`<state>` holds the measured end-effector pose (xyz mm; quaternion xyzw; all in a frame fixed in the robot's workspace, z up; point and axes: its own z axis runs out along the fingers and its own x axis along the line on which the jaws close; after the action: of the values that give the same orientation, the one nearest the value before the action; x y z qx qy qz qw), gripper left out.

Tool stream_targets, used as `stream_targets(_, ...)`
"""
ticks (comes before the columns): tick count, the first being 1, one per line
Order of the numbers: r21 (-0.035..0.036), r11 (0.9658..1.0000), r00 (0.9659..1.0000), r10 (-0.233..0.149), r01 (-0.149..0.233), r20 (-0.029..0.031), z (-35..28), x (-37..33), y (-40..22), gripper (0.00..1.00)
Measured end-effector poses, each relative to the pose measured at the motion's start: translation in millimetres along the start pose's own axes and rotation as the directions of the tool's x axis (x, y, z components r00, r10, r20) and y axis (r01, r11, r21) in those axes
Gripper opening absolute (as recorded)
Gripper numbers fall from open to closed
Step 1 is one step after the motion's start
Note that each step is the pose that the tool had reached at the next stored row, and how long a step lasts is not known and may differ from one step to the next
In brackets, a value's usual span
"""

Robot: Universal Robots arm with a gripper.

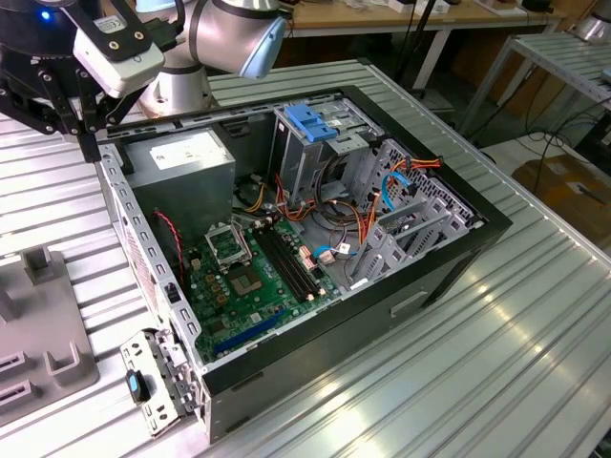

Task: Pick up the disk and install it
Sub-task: 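Reach for the disk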

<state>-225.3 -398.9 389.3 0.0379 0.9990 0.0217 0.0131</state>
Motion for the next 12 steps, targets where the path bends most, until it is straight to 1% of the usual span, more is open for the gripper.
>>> stream_targets(5,0.0,1.0,1.0,0.0,0.0,0.0,0.0,0.5,0.0,0.11)
stream_targets(7,0.0001,1.0,1.0,0.0,0.0,-0.0001,-0.1,2.7,-0.2,0.11)
stream_targets(12,0.0003,1.0,1.0,0.0,0.0,0.0,0.4,11.4,-0.6,0.11)
